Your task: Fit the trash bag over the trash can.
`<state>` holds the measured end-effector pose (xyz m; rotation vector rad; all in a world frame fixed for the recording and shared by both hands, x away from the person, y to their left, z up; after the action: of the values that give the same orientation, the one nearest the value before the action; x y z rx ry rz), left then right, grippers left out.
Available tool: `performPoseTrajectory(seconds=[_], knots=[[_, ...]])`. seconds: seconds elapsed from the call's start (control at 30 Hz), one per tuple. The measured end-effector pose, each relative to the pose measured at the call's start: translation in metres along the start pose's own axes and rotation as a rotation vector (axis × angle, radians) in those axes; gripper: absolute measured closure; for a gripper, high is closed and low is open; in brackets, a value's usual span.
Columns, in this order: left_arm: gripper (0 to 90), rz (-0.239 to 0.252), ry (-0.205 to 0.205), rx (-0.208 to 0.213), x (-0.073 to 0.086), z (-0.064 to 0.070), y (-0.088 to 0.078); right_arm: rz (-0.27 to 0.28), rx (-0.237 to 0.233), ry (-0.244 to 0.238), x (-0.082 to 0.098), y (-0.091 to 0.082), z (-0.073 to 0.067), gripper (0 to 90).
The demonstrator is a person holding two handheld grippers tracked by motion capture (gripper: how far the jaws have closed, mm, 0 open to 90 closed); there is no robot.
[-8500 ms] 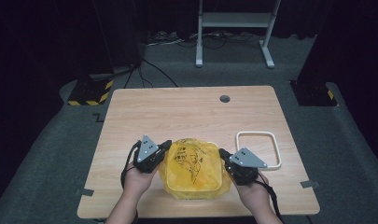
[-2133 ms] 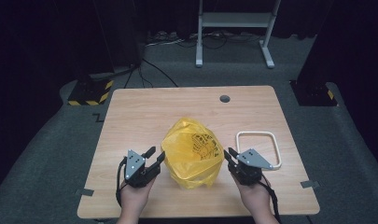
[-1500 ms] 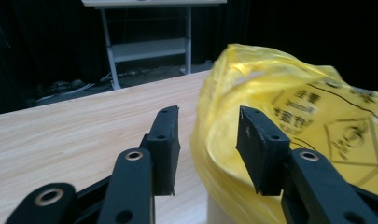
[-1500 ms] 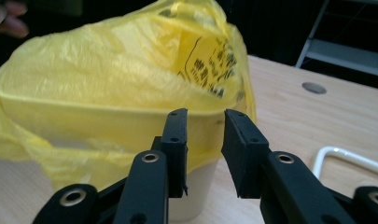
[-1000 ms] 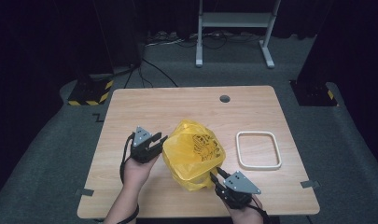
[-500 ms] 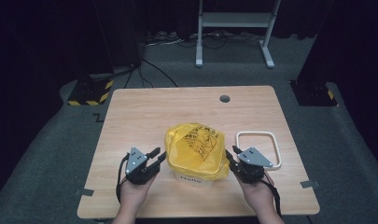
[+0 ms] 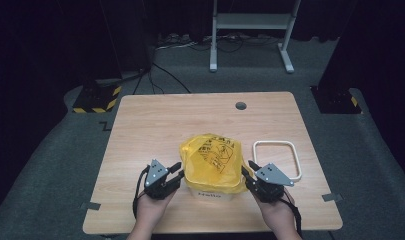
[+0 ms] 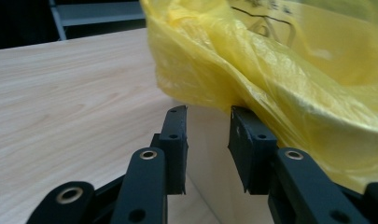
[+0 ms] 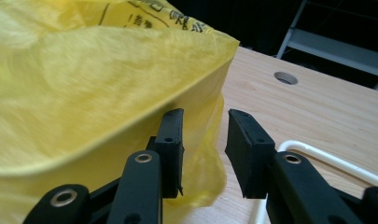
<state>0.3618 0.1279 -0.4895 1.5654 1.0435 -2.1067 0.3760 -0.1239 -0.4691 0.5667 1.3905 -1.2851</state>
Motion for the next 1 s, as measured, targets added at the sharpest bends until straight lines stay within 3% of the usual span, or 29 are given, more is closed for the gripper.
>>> performPoseTrajectory(seconds=[0.1, 0.2, 0.3, 0.4, 0.47, 0.53, 0.7, 0.83, 1.0], knots=[[66.1, -0.012, 0.011, -0.015, 0.000, 0.005, -0.005, 0.003, 0.027, 0.010, 0.000, -0.002, 0.008, 65.6], [66.4, 0.022, -0.005, -0.079, -0.011, -0.008, -0.017, 0.024, 0.044, 0.032, -0.004, -0.009, 0.016, 65.6], [64.2, 0.080, -0.015, -0.112, -0.034, -0.020, -0.025, 0.040, 0.051, 0.033, -0.008, -0.015, 0.016, 65.6], [59.2, 0.112, 0.037, -0.113, -0.060, -0.018, -0.019, 0.052, 0.053, 0.020, -0.011, -0.018, 0.013, 65.6], [56.1, 0.075, 0.078, -0.126, -0.069, -0.019, -0.005, 0.051, 0.051, 0.018, -0.011, -0.019, 0.011, 65.5], [60.6, 0.009, 0.122, -0.159, -0.071, -0.026, 0.011, 0.047, 0.053, 0.021, -0.010, -0.018, 0.009, 65.5], [77.7, -0.057, 0.132, -0.150, -0.066, -0.038, 0.031, 0.030, 0.047, 0.028, -0.002, -0.018, 0.006, 65.5], [84.9, 0.004, 0.122, -0.152, -0.064, -0.036, 0.023, 0.029, 0.044, 0.032, 0.003, -0.019, 0.006, 65.3], [63.8, 0.108, 0.114, -0.129, -0.068, -0.023, 0.003, 0.035, 0.050, 0.029, 0.003, -0.022, 0.007, 65.3]])
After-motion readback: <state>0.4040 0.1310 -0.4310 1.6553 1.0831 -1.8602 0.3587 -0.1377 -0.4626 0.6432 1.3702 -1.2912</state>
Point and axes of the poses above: each handheld gripper's, and its own axes: y roughly forward along the jaws, x roughly out of its underside, z roughly to its right, the point moved 7 cm from there along y, roughly forward along the jaws, and after that the axes turned 9 degrees about x, right-handed, at the moved point
